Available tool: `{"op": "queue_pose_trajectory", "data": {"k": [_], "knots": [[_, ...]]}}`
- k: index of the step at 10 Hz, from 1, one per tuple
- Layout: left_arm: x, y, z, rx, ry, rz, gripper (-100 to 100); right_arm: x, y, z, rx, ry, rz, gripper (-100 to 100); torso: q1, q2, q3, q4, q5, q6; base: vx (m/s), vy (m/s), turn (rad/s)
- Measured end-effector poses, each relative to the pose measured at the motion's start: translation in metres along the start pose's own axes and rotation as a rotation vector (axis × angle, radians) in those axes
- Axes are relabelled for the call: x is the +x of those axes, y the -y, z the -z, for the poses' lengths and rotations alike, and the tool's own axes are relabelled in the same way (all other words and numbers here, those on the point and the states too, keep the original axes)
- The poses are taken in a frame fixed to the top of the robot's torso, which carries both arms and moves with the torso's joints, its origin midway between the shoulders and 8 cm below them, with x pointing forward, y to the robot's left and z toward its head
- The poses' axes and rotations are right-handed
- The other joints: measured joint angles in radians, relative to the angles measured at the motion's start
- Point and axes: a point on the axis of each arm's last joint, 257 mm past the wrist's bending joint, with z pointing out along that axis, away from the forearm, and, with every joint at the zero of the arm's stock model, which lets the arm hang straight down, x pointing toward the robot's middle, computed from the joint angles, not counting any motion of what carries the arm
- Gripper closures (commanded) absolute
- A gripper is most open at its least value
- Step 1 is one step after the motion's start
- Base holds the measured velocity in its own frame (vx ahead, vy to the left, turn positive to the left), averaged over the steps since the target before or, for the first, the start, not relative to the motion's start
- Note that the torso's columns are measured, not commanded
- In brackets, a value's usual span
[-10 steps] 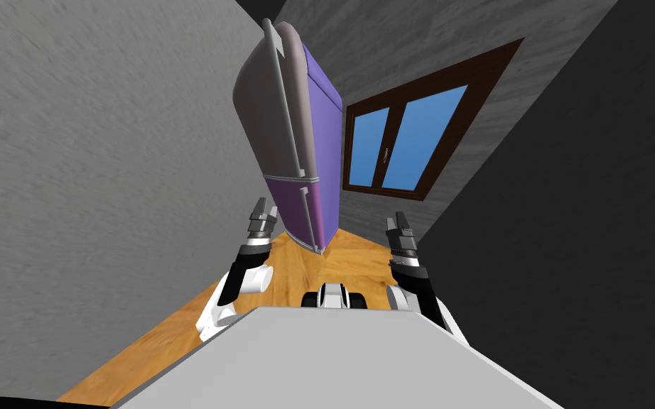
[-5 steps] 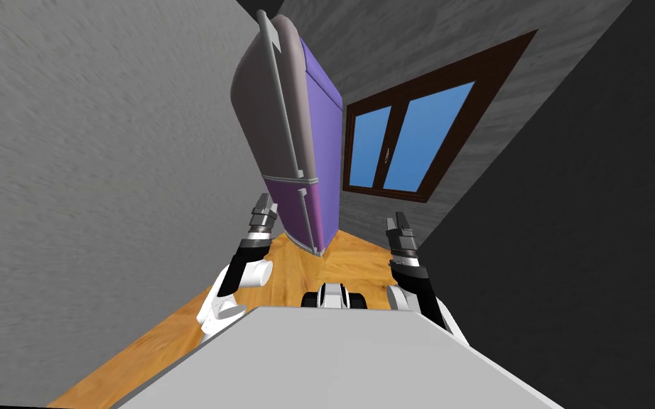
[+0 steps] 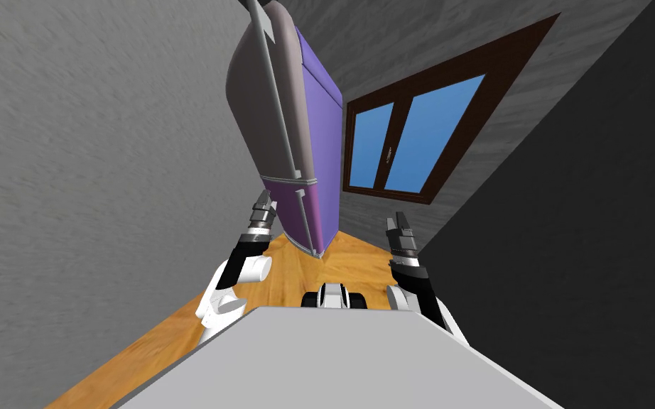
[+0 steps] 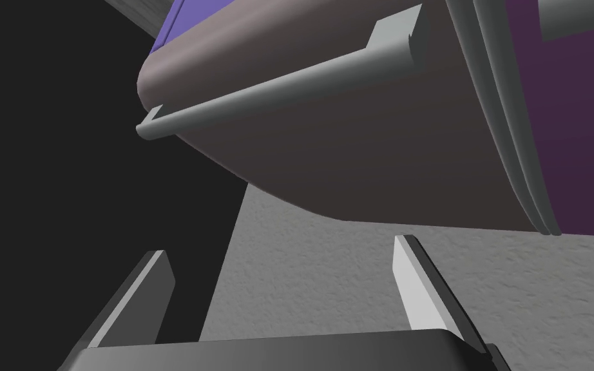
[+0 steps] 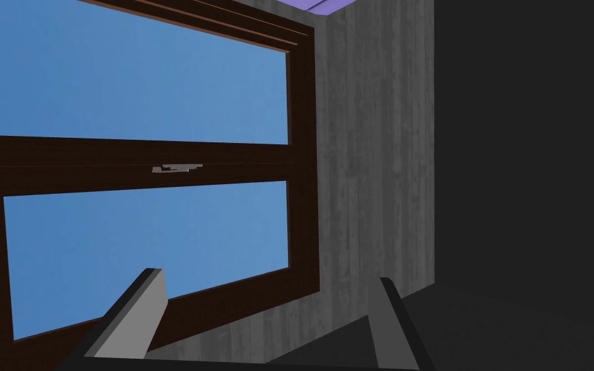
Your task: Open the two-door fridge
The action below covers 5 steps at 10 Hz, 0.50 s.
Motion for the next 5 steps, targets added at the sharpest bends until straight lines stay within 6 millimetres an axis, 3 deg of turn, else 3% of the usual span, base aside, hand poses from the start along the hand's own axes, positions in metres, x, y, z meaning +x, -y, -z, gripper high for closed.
{"op": "queue_pose_trajectory", "data": {"k": [5], "knots": [[-0.006, -0.002, -0.015, -0.052, 0.009, -0.053, -100, 0.0, 0.0, 0.0, 0.0, 0.0, 0.0, 0, -0.001, -0.001, 0.0, 0.0, 0.0, 0.0, 0.065, -0.027, 0.015]]}}
